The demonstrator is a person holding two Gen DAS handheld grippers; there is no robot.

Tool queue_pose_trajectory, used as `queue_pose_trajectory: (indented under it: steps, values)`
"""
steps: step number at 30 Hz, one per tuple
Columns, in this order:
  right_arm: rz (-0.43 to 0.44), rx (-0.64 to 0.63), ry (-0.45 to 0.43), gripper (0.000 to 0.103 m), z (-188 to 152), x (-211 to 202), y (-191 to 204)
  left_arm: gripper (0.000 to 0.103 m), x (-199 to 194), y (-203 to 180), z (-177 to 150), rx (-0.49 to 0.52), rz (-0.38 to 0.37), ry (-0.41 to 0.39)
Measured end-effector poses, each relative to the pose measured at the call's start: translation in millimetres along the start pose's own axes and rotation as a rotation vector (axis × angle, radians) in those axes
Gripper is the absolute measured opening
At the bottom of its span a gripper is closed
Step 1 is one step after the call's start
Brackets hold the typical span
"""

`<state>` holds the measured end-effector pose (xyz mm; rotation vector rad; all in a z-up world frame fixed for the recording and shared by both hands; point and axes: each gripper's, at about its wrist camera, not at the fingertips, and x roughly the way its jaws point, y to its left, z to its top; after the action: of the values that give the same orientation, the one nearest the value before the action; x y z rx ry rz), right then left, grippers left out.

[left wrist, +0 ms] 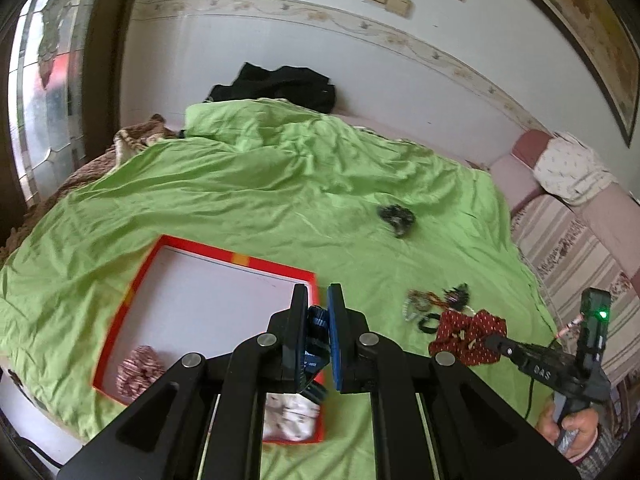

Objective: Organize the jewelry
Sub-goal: 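Carry the watch and red scrunchie over the tray with both tools, then open both tools to release the watch and red scrunchie into the tray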

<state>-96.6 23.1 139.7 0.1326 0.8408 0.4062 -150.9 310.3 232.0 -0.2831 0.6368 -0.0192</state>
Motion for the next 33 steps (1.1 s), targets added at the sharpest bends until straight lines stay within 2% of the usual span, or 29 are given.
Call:
queue_pose_trajectory:
  steps: [10, 16, 20, 23, 33]
  values:
    - [0.111, -0.131, 0.076, 0.007, 8, 53, 98, 0.009, 41, 69, 10, -0.082, 0.048, 0.067]
    - [0.115, -0.208, 0.137, 0.007, 5, 98, 139, 0.009, 78, 117, 4, -0.165, 0.075, 0.146]
    - [0.106, -0.218, 0.195, 0.007, 1, 129, 149, 0.009, 101, 147, -6, -0.203, 0.139, 0.186]
    - [0.095, -0.22, 0.227, 0.007, -4, 149, 150, 0.009, 110, 164, -10, -0.225, 0.179, 0.187]
    - [0.014, -0.23, 0.216, 0.007, 12, 191, 145, 0.01, 128, 181, -10, -0.187, 0.301, 0.184]
